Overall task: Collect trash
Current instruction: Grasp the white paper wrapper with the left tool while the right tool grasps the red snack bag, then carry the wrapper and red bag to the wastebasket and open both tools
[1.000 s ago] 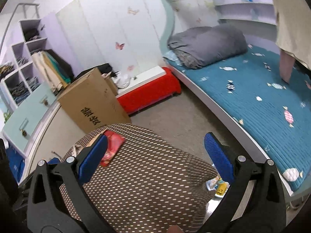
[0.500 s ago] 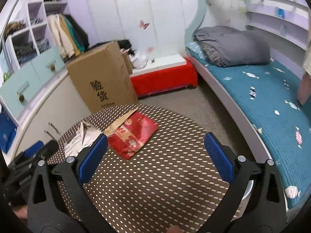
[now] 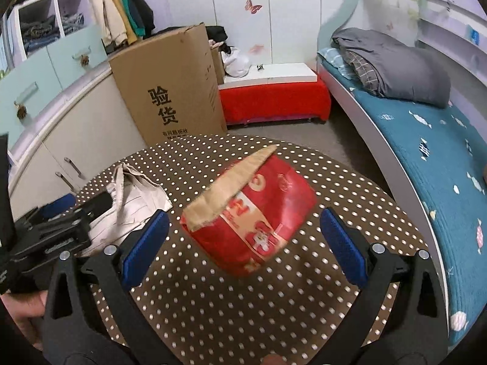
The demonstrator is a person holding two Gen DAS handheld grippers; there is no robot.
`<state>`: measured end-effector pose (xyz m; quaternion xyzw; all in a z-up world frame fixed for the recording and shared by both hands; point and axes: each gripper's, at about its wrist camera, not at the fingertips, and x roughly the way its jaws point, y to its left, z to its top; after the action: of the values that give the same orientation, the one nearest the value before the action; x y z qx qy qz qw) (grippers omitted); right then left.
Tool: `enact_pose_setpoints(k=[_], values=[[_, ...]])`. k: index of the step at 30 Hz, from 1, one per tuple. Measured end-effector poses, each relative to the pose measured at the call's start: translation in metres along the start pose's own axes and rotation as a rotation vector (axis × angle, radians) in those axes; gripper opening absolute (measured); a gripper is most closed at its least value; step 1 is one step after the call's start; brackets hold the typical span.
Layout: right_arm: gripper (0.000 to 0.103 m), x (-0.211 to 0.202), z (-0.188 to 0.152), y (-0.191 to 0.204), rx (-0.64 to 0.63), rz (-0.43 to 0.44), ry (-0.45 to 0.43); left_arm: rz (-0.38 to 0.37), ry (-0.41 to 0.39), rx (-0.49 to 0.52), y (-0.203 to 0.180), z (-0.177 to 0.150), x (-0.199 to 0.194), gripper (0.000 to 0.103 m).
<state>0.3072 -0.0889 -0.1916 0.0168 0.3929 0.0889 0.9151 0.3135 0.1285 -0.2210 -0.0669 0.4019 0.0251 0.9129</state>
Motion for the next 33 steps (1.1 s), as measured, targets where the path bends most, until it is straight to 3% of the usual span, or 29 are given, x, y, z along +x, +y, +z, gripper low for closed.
enact_pose_setpoints(k=[3,4,5,7,8,9,10,12,17,26,33], values=[[0.097,0.018,-0.001,0.007,-0.016,-0.04,0.015,0.018,0.027,0.012,0.0,0.008,0.021,0.093],[0.097,0.023,-0.001,0.007,-0.014,-0.056,0.022,0.021,0.032,0.014,-0.001,0.009,0.026,0.088],[0.097,0.027,-0.002,0.006,-0.009,-0.055,0.028,0.019,0.045,0.015,-0.002,0.01,0.032,0.073],[0.093,0.029,-0.004,0.002,-0.004,-0.06,0.022,0.042,0.051,0.036,-0.004,0.011,0.037,0.06],[0.08,0.028,-0.006,-0.001,0.0,-0.044,0.014,0.006,0.045,0.048,-0.005,0.011,0.035,0.044],[0.067,0.027,-0.007,-0.004,0.005,-0.039,0.016,-0.004,0.042,0.053,-0.006,0.01,0.032,0.036],[0.062,0.024,-0.007,-0.008,0.007,-0.033,0.01,-0.019,0.042,0.052,-0.007,0.009,0.031,0.018],[0.054,0.012,-0.01,-0.016,0.024,0.002,-0.008,-0.078,0.043,0.02,-0.004,0.004,0.022,0.006],[0.032,-0.023,-0.019,-0.042,0.082,0.07,-0.039,-0.154,0.014,-0.029,-0.001,-0.02,-0.01,0.003],[0.032,-0.088,-0.051,-0.094,0.184,0.143,-0.087,-0.27,-0.049,-0.027,-0.038,-0.067,-0.087,0.003],[0.032,-0.141,-0.064,-0.121,0.214,0.147,-0.162,-0.346,-0.073,-0.006,-0.075,-0.085,-0.128,0.002]])
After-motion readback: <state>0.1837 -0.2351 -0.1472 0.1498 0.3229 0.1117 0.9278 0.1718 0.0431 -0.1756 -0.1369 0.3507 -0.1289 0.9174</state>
